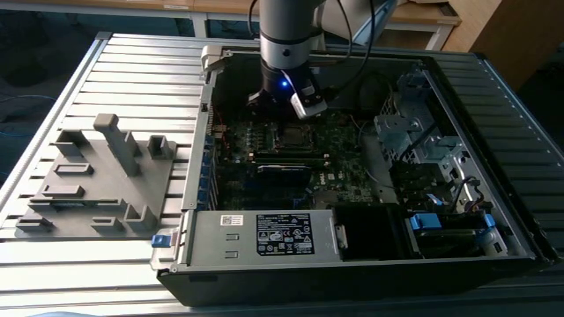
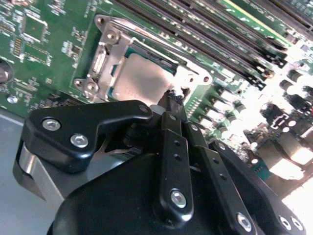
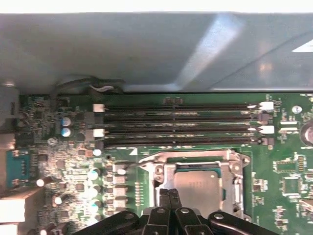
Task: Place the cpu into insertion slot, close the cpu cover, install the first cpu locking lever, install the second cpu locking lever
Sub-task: 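Close the cpu cover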
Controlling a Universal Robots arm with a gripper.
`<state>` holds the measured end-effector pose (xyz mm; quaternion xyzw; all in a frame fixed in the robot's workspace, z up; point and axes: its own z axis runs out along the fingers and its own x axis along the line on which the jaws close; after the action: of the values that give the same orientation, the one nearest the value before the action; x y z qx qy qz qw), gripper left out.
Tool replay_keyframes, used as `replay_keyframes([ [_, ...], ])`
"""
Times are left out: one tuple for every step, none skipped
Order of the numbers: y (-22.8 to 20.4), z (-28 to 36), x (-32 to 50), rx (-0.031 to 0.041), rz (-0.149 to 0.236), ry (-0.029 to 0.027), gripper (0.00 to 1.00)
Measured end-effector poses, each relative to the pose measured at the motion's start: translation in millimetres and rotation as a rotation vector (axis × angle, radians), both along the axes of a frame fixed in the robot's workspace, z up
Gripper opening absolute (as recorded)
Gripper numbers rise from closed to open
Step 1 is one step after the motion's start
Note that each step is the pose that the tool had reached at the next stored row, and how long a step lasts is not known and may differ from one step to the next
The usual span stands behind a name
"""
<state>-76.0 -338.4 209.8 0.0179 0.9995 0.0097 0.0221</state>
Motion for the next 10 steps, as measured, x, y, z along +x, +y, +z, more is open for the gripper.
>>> replay_keyframes([
  [0.0, 0.0, 1.9, 0.0, 0.0, 0.0, 0.11],
  [0.1, 0.0, 3.8, 0.0, 0.0, 0.0, 0.11],
  [0.2, -0.1, 5.8, 0.0, 0.0, 0.0, 0.11],
  [0.2, -0.1, 7.9, 0.0, 0.0, 0.0, 0.11],
  [0.3, -0.1, 10.0, 0.0001, 0.0, 0.0, 0.11],
  [0.3, -0.1, 12.0, 0.0, 0.0, 0.0, 0.11],
  [0.3, -0.1, 13.5, 0.0, 0.0, 0.0, 0.11],
  [0.3, -0.1, 14.2, 0.0, 0.0, 0.0, 0.11],
  [0.3, -0.1, 14.5, 0.0001, 0.0, 0.0, 0.11],
  [0.3, -0.1, 14.6, 0.0, 0.0, 0.0, 0.11],
])
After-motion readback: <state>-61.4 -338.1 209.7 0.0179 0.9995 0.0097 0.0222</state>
